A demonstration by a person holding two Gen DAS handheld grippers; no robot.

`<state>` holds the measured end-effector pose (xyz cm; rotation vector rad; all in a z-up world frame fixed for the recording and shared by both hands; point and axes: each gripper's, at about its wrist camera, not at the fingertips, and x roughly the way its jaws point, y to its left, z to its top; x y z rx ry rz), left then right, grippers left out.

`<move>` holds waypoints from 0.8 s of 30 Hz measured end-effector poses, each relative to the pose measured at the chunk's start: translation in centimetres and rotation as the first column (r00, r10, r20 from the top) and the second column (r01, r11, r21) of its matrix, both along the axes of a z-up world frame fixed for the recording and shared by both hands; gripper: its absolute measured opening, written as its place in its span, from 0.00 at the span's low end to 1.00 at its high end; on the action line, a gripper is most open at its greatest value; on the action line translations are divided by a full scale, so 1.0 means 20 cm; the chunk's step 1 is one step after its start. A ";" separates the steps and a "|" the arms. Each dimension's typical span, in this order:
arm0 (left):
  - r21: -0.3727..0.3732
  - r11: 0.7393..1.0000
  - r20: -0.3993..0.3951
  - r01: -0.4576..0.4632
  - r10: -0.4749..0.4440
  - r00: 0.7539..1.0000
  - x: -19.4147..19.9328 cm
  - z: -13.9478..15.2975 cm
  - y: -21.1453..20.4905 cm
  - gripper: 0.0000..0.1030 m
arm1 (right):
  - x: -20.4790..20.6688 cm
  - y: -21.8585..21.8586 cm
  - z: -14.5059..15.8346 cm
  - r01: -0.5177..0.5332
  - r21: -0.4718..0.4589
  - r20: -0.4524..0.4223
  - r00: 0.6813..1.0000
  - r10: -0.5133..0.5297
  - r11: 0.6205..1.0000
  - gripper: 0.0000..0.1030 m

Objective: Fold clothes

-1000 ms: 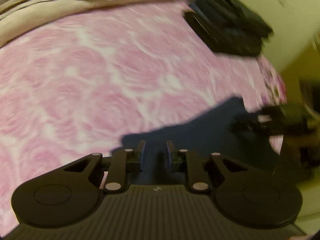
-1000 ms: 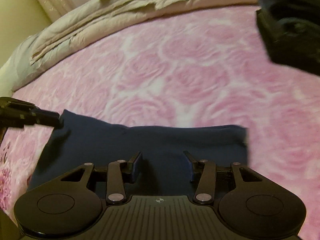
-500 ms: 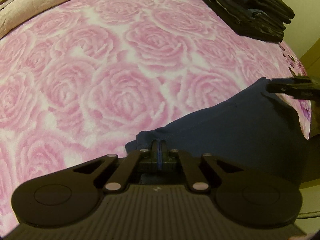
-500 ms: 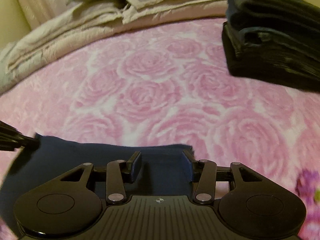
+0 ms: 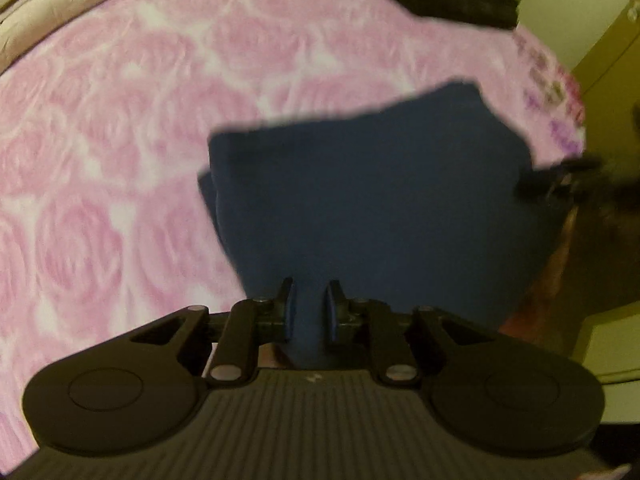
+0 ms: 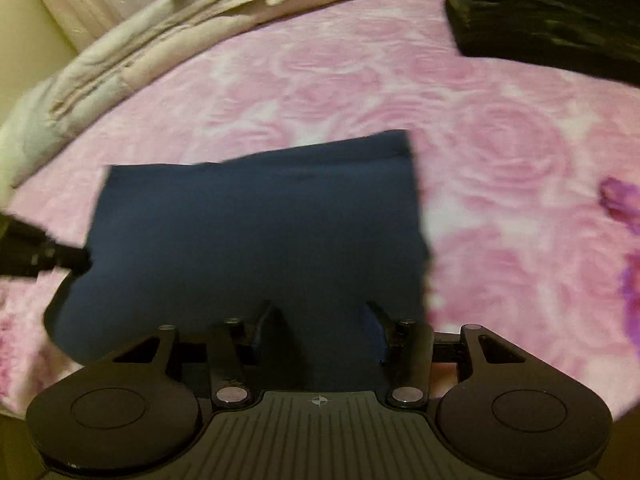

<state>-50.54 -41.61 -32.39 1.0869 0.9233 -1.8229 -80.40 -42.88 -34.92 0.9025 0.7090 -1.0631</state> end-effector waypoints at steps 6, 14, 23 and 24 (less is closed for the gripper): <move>-0.034 0.997 0.034 -0.072 0.073 0.997 0.00 0.10 0.05 0.13 | -0.05 0.15 0.13 -0.036 -0.027 -0.021 0.999 0.035 0.999 0.46; -0.072 0.997 0.125 0.032 -0.023 0.992 -0.11 0.11 0.27 0.14 | -0.09 0.20 -0.03 -0.056 0.047 0.020 0.998 0.055 0.997 0.47; -0.176 0.969 0.282 0.171 -0.117 0.952 -0.21 0.10 0.45 0.29 | -0.02 0.29 0.18 -0.246 -0.072 -0.208 0.951 0.227 0.967 0.87; -0.197 0.954 0.317 0.226 -0.156 0.935 -0.24 0.09 0.49 0.37 | 0.03 0.33 0.19 -0.292 -0.101 -0.235 0.936 0.263 0.951 0.88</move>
